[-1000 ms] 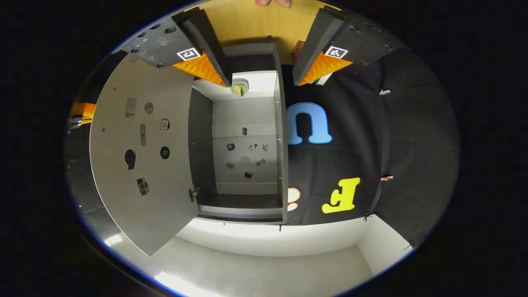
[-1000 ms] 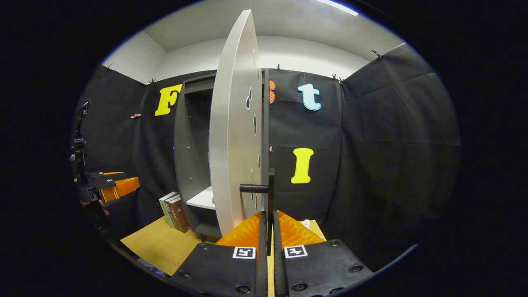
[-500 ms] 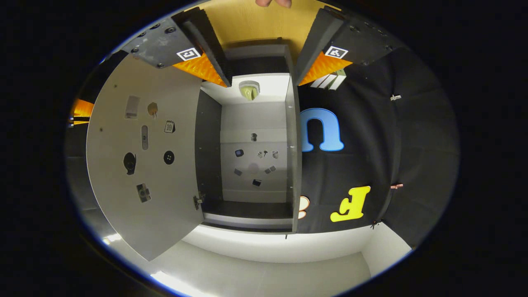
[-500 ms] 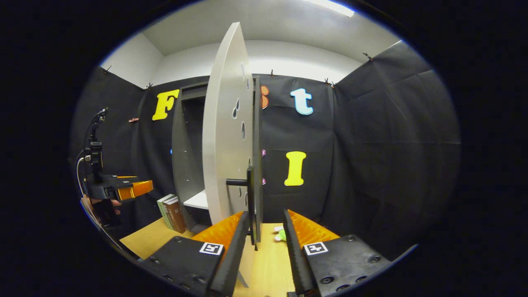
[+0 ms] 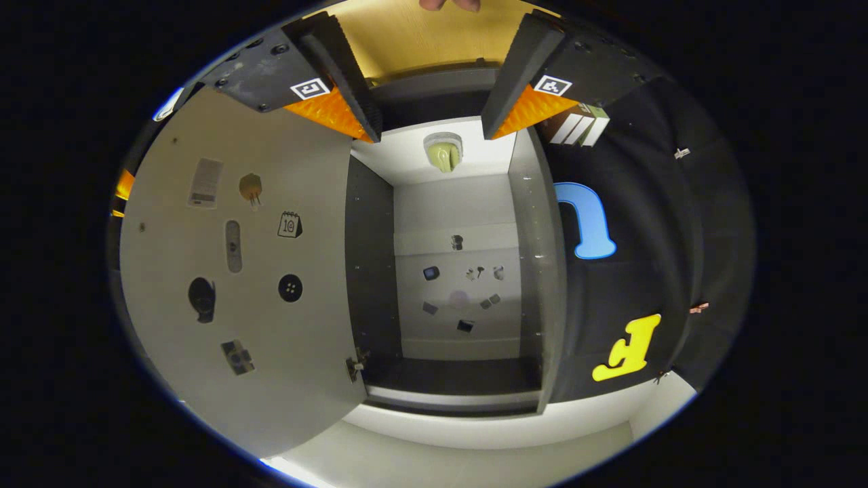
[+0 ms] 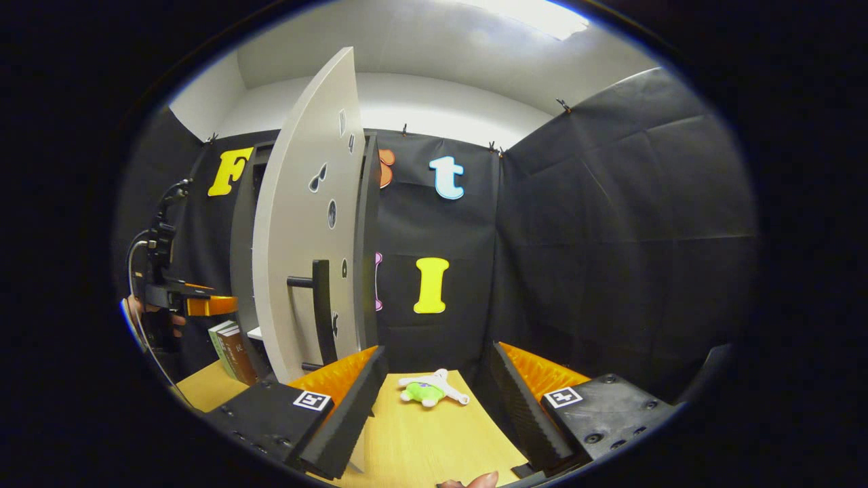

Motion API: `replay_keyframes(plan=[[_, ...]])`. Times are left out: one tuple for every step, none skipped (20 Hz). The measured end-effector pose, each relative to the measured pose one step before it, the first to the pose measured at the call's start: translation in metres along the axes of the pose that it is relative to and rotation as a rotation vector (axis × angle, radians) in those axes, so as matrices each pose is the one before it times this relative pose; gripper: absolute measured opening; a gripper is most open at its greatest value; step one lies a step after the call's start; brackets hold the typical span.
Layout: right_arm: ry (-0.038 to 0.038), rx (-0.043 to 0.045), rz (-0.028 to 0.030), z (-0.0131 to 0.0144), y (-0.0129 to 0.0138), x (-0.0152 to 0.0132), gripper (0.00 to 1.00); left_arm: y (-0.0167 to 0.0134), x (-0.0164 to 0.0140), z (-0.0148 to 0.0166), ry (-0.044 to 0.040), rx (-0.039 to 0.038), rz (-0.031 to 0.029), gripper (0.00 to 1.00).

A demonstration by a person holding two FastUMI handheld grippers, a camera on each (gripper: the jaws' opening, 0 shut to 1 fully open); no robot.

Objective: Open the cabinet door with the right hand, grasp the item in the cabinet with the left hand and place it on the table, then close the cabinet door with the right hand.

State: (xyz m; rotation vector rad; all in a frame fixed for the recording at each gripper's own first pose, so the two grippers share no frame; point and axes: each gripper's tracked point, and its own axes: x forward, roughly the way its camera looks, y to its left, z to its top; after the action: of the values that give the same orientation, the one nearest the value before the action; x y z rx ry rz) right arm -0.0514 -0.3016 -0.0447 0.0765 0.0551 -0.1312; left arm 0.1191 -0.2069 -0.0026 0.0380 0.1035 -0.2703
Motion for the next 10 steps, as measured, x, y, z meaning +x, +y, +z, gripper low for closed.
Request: replay_keyframes(plan=[[0.01265,0.00625,-0.00789,-0.00256,-0.00467,0.00043,0.98,-0.00124,0.01248,0.00032,0.01639,-0.00319,-0.00896,0.93],[0.00635,0.00020,-0.01070,-0.00216,-0.00586,-0.00029,0.98,0.00063,0.01591,0.00031,0.01703,-0.00947,-0.00516,0.93],[-0.00063,-0.00130,-0.01262,0.00037,-0.00666,0.00055,0.98,0.00152,0.01373,-0.00119,0.02411,-0.01278,-0.00023,0.93],[-0.00573,-0.00232,-0.01419,0.00099,-0.00711,0.00004,0.98,0.00242,0.01545,-0.00131,0.02136,-0.00936,-0.00136,0.93],[-0.00628,-0.00304,-0.01445,0.00030,-0.00599,0.00081,0.98,0.00222,0.01459,0.00051,0.01791,-0.00277,0.00112,0.93],[-0.00187,-0.00444,-0.01099,-0.00012,-0.00599,0.00130,0.98,0.00320,0.01400,-0.00054,0.01623,0.00260,0.00343,0.91],[0.00126,-0.00397,-0.00825,-0.00086,-0.00526,0.00093,0.98,0.00283,0.01408,-0.00029,0.01915,-0.00134,0.00261,0.90],[0.00179,-0.00468,-0.00944,-0.00160,-0.00607,0.00147,0.98,0.00214,0.01701,-0.00250,0.01976,-0.00271,-0.00293,0.89],[0.00039,-0.00413,-0.01011,-0.00119,-0.00589,0.00148,0.98,0.00119,0.01678,-0.00251,0.02370,-0.00794,-0.00689,0.89],[0.00306,-0.00466,-0.00688,-0.00172,-0.00506,0.00130,0.98,0.00120,0.01419,-0.00396,0.02879,-0.00844,-0.00707,0.87]])
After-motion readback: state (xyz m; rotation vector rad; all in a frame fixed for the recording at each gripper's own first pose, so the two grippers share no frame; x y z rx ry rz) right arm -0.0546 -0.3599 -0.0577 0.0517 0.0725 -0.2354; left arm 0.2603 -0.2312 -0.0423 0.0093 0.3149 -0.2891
